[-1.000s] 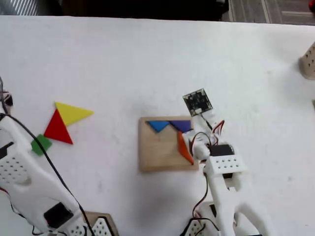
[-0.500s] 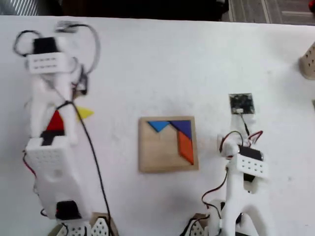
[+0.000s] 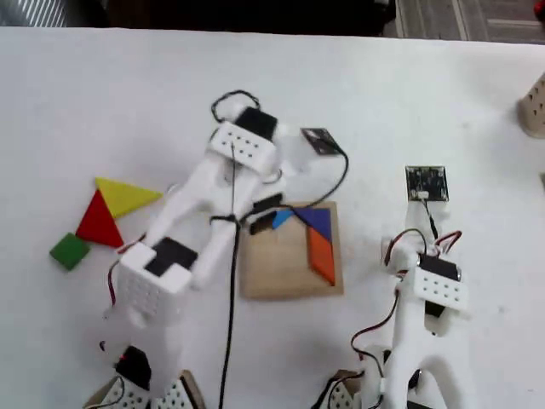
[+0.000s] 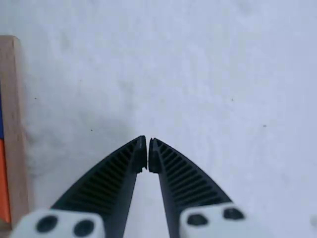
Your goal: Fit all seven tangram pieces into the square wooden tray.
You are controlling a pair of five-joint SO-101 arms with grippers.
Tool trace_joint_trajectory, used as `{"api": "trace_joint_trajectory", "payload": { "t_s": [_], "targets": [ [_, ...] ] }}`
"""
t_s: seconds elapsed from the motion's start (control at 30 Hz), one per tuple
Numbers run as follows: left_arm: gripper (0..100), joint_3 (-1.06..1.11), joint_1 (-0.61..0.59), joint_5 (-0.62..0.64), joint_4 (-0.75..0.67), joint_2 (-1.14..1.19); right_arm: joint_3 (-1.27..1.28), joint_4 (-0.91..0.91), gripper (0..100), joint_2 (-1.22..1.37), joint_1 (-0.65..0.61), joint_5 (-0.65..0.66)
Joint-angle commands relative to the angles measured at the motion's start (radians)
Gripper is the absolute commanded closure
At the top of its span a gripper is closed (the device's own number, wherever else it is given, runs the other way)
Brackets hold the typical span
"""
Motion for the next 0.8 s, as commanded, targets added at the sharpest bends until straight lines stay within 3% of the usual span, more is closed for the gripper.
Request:
{"api": "trace_joint_trajectory", "payload": {
  "t_s": [0.0,0.27,0.57,0.77],
  "targets": [
    [98,0.107,0.117,-0.069,-0.011,-0.194,-0.003,0.001,97.8,-0.03,0.012,0.011],
    [97,0.569,0.285,-0.103,-0.301,-0.51,-0.003,0.001,97.8,-0.03,0.012,0.012],
    [75,0.881,0.194,-0.095,-0.563,-0.598,-0.003,0.001,97.8,-0.03,0.007,0.012],
    [74,0.899,0.185,-0.021,-0.578,-0.604,-0.003,0.001,97.8,-0.03,0.007,0.012]
  ]
}}
